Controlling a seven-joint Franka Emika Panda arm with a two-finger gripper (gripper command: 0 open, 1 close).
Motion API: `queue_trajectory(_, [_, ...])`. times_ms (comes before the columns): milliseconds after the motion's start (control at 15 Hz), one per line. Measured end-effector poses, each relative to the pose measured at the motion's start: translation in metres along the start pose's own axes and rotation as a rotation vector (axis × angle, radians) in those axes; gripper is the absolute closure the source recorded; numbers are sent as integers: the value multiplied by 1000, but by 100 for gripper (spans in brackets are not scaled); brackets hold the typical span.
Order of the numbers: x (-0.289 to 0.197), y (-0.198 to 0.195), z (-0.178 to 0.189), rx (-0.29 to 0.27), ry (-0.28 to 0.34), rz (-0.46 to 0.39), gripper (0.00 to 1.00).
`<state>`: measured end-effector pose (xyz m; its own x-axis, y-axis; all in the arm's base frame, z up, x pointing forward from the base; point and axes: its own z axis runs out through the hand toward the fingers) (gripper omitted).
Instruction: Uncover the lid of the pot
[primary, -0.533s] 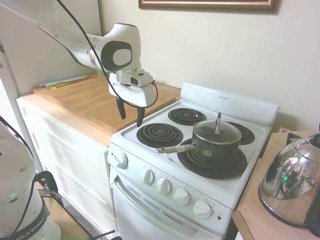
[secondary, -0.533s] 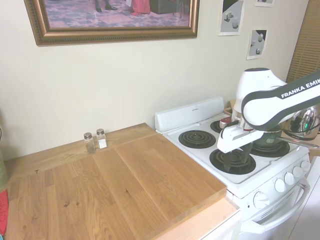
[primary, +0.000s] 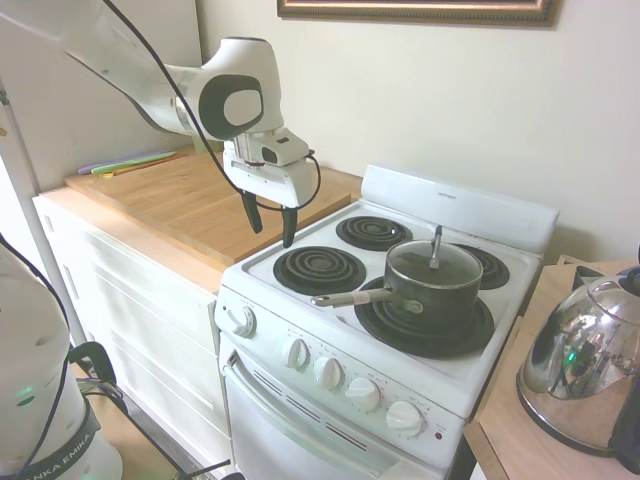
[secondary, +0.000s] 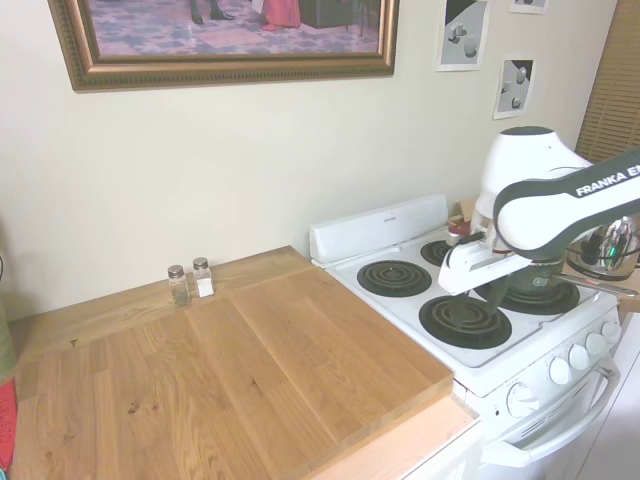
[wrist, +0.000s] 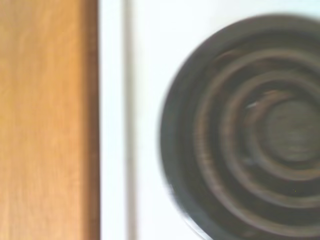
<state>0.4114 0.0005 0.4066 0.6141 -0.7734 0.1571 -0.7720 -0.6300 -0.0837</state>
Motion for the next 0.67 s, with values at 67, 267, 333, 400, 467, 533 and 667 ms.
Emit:
queue_trajectory(67, [1, 12, -13, 22, 31, 13, 0])
queue_trajectory(267, [19, 60, -57, 90, 114, 25, 0])
queue_trajectory(333, [31, 84, -73, 115, 136, 24, 0])
queue_trajectory(400, [45, 110, -85, 139, 155, 19, 0])
queue_trajectory(467, [59, 137, -94, 161, 171, 15, 0])
queue_trajectory(533, [74, 163, -98, 177, 185, 11, 0])
queue_trajectory(667, [98, 193, -106, 197, 223, -5, 0])
